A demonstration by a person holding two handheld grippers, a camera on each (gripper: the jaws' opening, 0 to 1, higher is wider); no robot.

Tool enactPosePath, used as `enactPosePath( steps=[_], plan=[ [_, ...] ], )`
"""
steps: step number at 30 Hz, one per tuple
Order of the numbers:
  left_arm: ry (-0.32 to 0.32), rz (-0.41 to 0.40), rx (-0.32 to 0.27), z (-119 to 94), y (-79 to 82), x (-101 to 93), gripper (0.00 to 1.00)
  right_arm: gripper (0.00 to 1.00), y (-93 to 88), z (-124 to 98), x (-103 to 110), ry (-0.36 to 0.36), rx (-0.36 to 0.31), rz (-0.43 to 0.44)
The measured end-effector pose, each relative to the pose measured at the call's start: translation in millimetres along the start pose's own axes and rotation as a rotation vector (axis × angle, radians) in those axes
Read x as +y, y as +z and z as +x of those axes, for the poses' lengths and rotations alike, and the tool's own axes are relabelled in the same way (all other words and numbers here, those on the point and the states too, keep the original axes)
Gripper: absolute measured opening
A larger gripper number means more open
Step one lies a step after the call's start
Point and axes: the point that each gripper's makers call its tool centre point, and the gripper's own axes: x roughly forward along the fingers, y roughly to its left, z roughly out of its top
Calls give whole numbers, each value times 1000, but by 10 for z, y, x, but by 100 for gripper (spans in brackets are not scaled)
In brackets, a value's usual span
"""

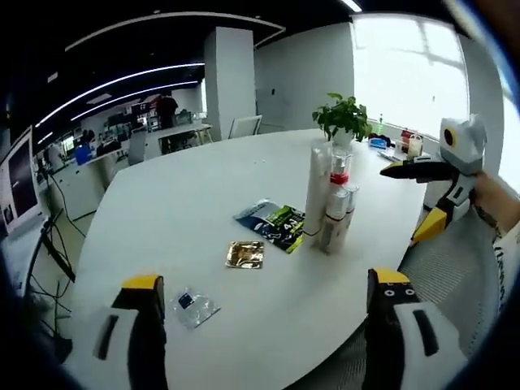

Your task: Arrange the skincare products in the storage area until every visible bottle or jar stands upright without overlapping.

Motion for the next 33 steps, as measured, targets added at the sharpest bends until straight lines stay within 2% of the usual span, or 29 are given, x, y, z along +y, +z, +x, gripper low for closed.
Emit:
enactPosePath(
  steps=[11,18,23,33],
  plan=[
    [17,4,-17,-136,70,-28,99,100,68,-71,107,28,-7,-14],
    [14,4,9,-199,12,-65,99,100,74,-106,118,33,4,-13],
    [20,-3,7,-248,0,-46,99,100,81,-107,147,48,8,-12],
    [3,11,-2,-256,-27,32,99,100,71,-63,209,33,31,-20]
  ],
)
